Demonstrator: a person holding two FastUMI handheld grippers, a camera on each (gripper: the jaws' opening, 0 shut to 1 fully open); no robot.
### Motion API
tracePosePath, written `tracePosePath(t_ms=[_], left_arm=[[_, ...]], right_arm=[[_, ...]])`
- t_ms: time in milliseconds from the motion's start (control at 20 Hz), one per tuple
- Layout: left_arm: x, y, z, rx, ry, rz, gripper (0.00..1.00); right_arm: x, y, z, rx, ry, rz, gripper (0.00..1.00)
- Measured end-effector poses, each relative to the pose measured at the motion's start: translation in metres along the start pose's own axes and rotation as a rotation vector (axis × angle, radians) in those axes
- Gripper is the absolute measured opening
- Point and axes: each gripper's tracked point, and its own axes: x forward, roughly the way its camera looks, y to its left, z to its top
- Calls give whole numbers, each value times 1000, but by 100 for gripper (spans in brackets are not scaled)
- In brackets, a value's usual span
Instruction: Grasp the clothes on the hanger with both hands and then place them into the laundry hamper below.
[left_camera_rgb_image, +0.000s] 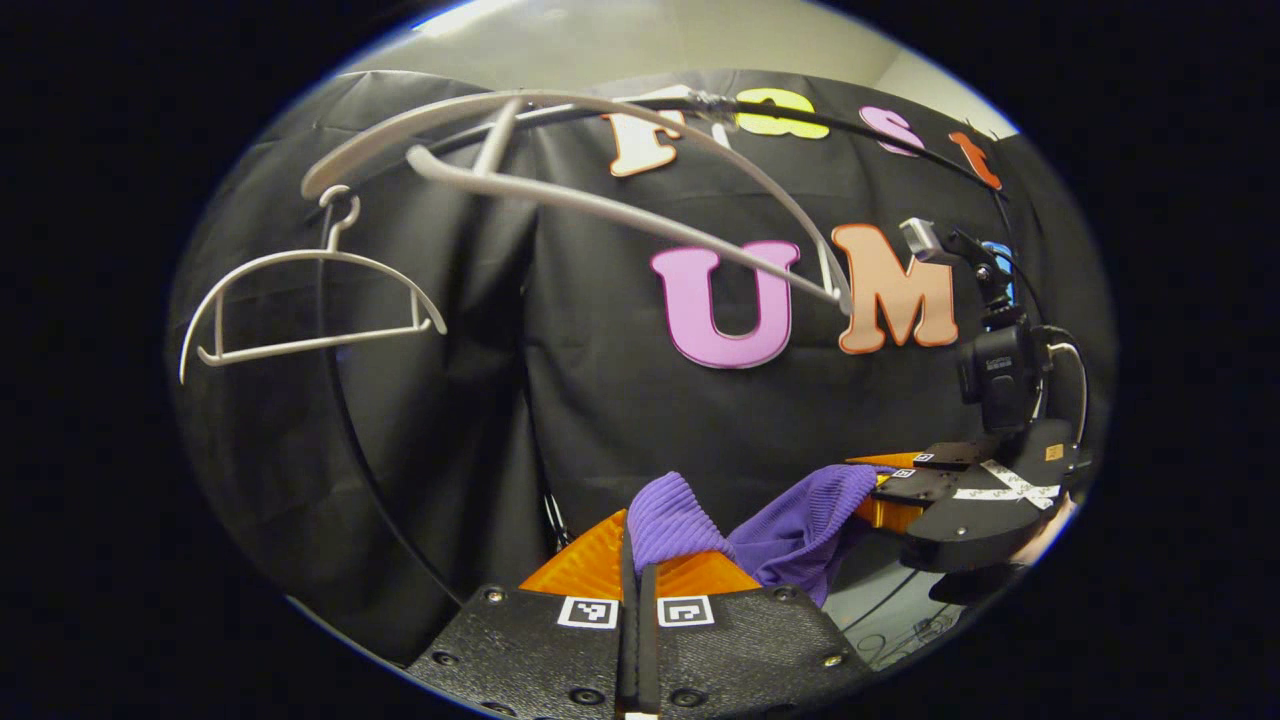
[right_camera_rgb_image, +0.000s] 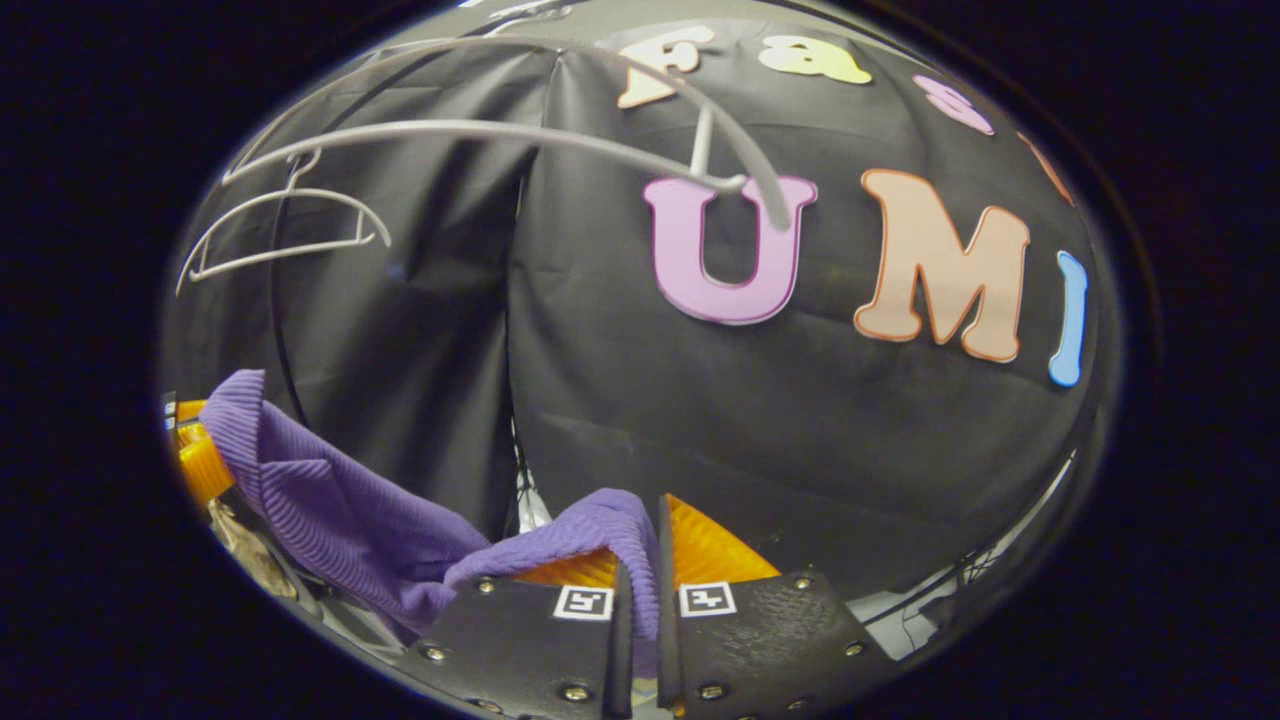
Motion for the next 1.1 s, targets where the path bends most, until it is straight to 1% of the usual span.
tracePosePath(t_ms=[200,350,500,550,600,900,1000,1100], left_arm=[[5,-7,-43,-1,105,-39,0],[23,-14,-60,3,180,-42,0],[29,-17,-75,-7,249,-40,0],[27,-11,-78,-8,274,-37,0],[28,-9,-82,-11,300,-35,0],[31,-10,-106,-25,427,-24,1],[30,-10,-112,-28,471,-27,1],[28,-11,-128,-25,515,-31,1]], right_arm=[[0,8,-46,-6,84,14,10],[-1,11,-71,0,137,16,10],[-2,12,-91,-3,180,17,10],[0,12,-91,-7,192,13,14],[1,12,-94,-10,202,12,10],[-1,17,-127,-9,281,19,10],[-8,19,-131,1,290,26,10],[-9,18,-125,-1,278,27,10]])
